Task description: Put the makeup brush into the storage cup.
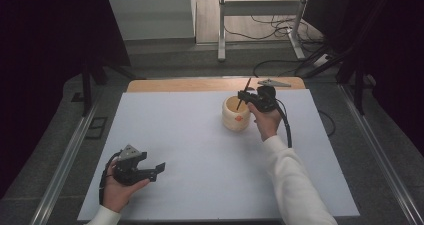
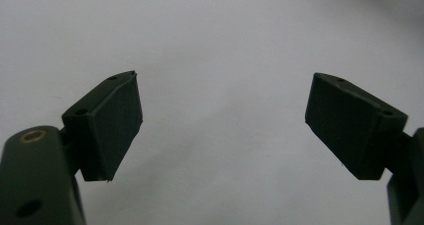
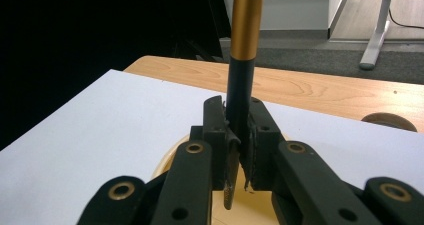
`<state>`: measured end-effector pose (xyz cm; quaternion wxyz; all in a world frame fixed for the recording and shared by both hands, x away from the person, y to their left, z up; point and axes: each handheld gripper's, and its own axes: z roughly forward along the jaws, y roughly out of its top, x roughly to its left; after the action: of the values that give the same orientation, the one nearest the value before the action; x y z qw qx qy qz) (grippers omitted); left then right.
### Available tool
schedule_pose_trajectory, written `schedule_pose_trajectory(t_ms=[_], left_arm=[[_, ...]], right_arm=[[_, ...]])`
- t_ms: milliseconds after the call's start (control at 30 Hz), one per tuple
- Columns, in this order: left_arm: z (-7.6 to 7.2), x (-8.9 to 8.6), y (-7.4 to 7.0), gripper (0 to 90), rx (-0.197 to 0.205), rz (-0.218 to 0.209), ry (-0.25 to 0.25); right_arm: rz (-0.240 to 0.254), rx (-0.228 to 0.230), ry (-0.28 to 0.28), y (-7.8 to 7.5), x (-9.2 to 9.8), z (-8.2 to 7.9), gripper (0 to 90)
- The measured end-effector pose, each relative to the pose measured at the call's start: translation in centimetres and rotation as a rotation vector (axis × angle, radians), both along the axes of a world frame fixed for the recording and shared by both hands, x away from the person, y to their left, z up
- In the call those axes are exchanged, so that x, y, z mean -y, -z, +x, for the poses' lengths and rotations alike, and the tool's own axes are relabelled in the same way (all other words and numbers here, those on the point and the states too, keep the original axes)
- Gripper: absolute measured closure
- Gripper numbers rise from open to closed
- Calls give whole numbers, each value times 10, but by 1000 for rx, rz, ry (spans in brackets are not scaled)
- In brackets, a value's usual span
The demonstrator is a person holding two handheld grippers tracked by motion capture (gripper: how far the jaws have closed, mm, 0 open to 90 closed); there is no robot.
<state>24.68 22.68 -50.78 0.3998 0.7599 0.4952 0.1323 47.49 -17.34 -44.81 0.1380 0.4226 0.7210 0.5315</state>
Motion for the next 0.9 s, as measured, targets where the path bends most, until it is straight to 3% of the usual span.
schedule_pose_trajectory(t_ms=[100,167,233,267,300,367,400,433,500,533,667,900], left_arm=[[0,0,0,157,0,0,0],[0,0,0,157,1,-1,-1],[0,0,0,157,2,1,-2],[0,0,0,157,3,4,-3],[0,0,0,157,2,4,-4],[0,0,0,157,1,4,-5],[0,0,0,157,2,4,-4],[0,0,0,157,1,3,-4],[0,0,0,157,2,2,-2],[0,0,0,157,2,2,-2],[0,1,0,157,1,3,-1],[0,0,-1,157,3,0,-1]], right_arm=[[0,-1,-4,0,0,0,817],[1,-5,3,0,0,0,745],[-18,5,14,0,0,1,534],[-18,5,14,0,0,1,534],[-18,-19,-10,-1,1,4,339],[-20,-57,-14,-1,1,3,208],[-20,-57,-14,-1,1,3,208],[-48,-51,-13,-2,1,1,157],[-53,-48,-6,-3,1,-2,50],[-72,-25,18,-4,0,-5,42],[-78,-8,0,-9,0,-10,48],[-68,-23,-43,-11,-1,-12,36]])
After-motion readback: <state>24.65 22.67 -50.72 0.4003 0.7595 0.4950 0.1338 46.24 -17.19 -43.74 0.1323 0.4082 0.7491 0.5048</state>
